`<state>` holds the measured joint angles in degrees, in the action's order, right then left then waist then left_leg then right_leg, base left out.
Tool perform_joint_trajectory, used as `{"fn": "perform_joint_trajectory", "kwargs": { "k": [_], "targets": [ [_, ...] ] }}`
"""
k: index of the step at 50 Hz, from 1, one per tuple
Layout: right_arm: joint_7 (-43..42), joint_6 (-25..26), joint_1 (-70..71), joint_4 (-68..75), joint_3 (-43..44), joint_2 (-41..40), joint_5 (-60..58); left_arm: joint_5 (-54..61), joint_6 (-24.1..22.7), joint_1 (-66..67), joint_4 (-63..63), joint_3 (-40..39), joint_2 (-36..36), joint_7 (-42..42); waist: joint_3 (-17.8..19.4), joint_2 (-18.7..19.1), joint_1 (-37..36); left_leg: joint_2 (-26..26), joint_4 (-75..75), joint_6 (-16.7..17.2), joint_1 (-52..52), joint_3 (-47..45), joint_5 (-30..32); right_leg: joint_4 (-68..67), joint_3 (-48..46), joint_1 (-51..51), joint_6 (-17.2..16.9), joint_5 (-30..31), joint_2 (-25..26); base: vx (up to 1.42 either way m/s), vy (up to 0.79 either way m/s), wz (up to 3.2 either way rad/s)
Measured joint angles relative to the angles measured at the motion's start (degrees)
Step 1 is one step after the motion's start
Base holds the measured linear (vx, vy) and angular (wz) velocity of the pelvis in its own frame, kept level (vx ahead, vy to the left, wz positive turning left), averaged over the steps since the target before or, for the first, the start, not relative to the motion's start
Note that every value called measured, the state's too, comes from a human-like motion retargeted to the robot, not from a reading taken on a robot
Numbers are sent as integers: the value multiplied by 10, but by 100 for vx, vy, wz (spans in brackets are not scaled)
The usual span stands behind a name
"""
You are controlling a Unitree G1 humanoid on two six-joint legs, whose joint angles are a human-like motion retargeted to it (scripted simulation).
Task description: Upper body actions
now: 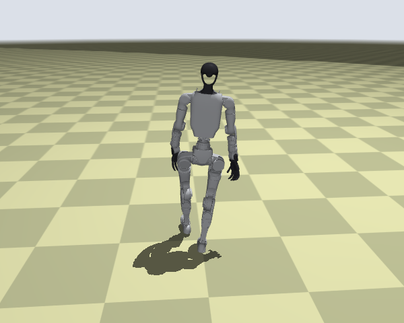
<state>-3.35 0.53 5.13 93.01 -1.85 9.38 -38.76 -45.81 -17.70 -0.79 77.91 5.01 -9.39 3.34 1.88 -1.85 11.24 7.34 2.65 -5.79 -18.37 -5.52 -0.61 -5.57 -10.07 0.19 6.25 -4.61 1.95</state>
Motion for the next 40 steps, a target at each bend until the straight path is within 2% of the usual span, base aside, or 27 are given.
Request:
{"fn": "perform_joint_trajectory", "kwargs": {
  "k": [3,5,7,8,10,12,15,20,22,27,29,32,35,38,40],
  "targets": [
    [0,2,4,-11,6,4,-1,-34,29,-15,53,1,-12,-14,7,-1,12,16,1,-13,-6,6,-36,16,-22,-10,9,16,-10,-43,-1,48],
    [1,-1,3,-12,10,7,6,-48,44,-23,79,3,-18,-12,12,1,15,23,8,-5,-8,25,-31,23,-26,-15,15,25,-10,-47,1,59],
    [3,-6,0,-7,16,12,24,-61,67,-26,96,8,-23,-4,15,8,35,38,31,1,12,83,-31,29,-60,-23,20,33,-14,-44,5,178],
    [6,-7,0,-3,22,15,30,-63,78,-28,100,9,-25,2,17,20,72,48,34,4,35,134,-29,33,-105,-25,21,32,-13,-42,8,235],
    [13,-4,-3,6,22,20,34,-54,94,-18,101,-7,-21,13,19,21,70,53,61,16,54,152,-24,32,-102,-31,26,37,-15,-36,10,19],
    [18,5,-3,19,23,23,31,-32,96,-3,99,-26,-14,9,11,-3,1,33,132,50,25,75,-33,24,-30,-53,29,51,-31,-33,12,-189],
    [15,20,-10,32,33,25,23,-5,90,16,106,-45,-8,7,-2,-3,13,24,171,71,62,71,-36,26,-37,-66,29,59,-39,-30,11,20],
    [20,20,-30,38,44,16,30,15,109,24,142,-62,-13,14,-30,-17,28,-17,220,99,133,30,-25,24,-42,-89,20,72,-60,-22,6,35],
    [25,17,-37,35,47,11,33,19,118,22,154,-65,-15,10,-39,-21,34,-32,228,120,163,26,-12,20,-43,-100,14,75,-65,-34,12,34],
    [26,14,-42,27,46,1,33,32,132,9,158,-62,-16,1,-51,-20,51,-56,217,196,225,52,47,5,-50,-133,1,88,-73,-35,15,34],
    [27,14,-39,23,44,-2,32,32,135,1,150,-57,-13,-1,-50,-16,56,-56,192,202,237,83,43,-2,-51,-149,-3,95,-74,-40,23,29],
    [27,12,-37,13,41,-4,31,21,141,-16,136,-40,-9,-12,-46,-1,57,-50,119,177,251,152,10,-6,-60,-172,-9,111,-67,-46,29,26],
    [27,12,-30,-3,40,-2,30,-3,156,-47,125,-15,-5,-53,-38,-3,58,-15,97,99,251,188,-67,-4,-63,-191,-27,132,-82,-52,37,21],
    [23,12,-19,-18,29,-1,35,-42,166,-76,111,3,-8,-113,-24,-12,51,-13,60,29,246,119,-107,2,-52,-212,-65,141,-96,-60,43,-13],
    [19,8,-15,-29,24,-1,33,-65,161,-87,100,15,-13,-130,-18,-19,54,9,45,9,245,139,-119,13,-57,-219,-95,130,-108,-62,37,-5]
  ]
}}
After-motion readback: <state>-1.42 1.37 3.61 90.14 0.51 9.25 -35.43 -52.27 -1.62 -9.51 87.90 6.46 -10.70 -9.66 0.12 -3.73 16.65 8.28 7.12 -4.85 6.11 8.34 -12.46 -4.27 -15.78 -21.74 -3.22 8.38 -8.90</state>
